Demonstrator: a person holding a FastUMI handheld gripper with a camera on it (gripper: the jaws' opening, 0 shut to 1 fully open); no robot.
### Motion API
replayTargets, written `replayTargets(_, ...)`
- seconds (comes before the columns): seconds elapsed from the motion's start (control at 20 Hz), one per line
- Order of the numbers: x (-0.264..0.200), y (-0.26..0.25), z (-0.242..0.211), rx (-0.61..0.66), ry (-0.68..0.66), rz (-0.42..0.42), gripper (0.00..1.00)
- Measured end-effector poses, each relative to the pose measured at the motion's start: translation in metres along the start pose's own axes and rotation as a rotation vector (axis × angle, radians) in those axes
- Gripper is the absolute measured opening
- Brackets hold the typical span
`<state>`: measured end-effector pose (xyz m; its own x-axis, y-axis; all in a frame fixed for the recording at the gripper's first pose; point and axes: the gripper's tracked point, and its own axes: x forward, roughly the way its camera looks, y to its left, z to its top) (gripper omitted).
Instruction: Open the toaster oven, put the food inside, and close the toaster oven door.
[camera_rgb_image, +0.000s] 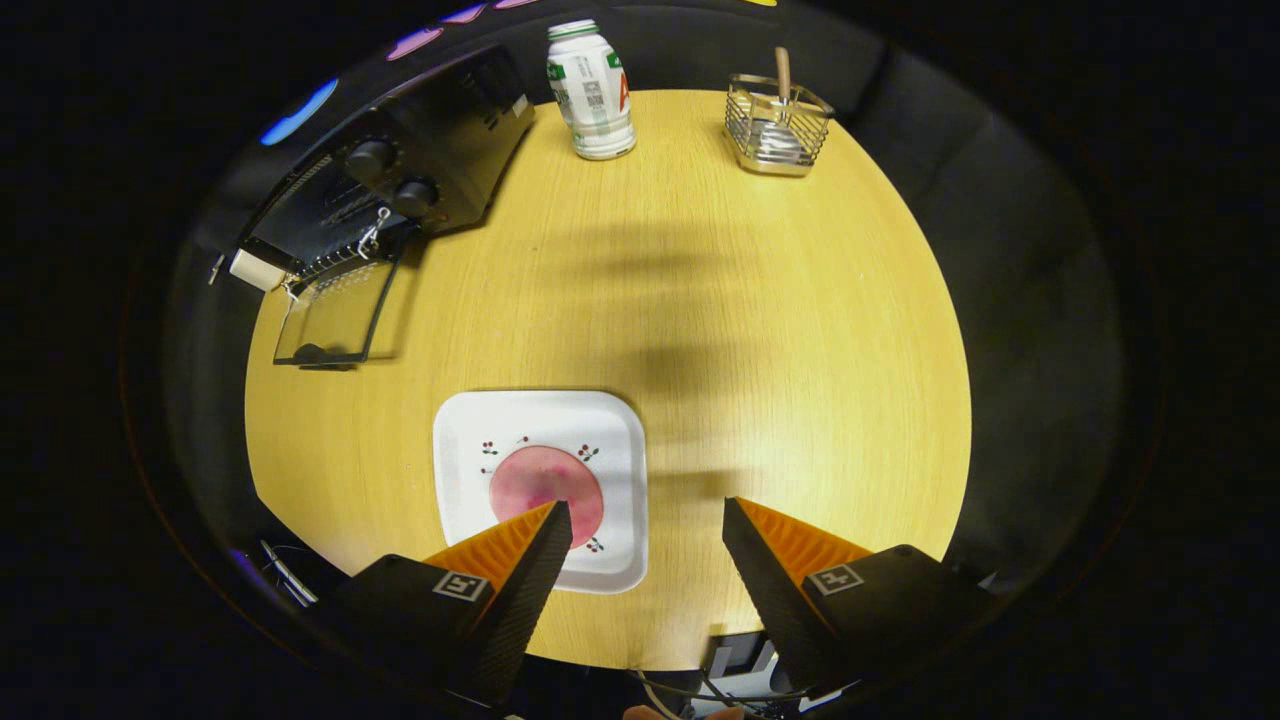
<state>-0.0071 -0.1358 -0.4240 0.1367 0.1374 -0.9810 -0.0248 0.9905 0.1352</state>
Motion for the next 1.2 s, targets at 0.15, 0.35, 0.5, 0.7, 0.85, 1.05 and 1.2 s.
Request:
replayTargets(0.15, 0.019, -0.003, -0.003, -0.001, 0.035, 0.01, 0.87)
replayTargets(0.35, 0.033, -0.002, -0.01, 0.011, 0.077, 0.025, 0.55)
replayTargets(0.5, 0.036, 0.001, -0.008, 0.046, 0.084, 0.042, 0.21)
replayTargets(0.7, 0.034, 0.002, -0.009, 0.055, 0.079, 0.149, 0.05)
replayTargets(0.85, 0.031, 0.007, -0.009, 0.148, 0.053, 0.224, 0.05)
replayTargets(1.05, 0.016, 0.009, -0.003, 0.331, -0.001, 0.337, 0.05)
replayTargets(1.2, 0.003, 0.012, -0.003, 0.409, -0.044, 0.379, 0.05)
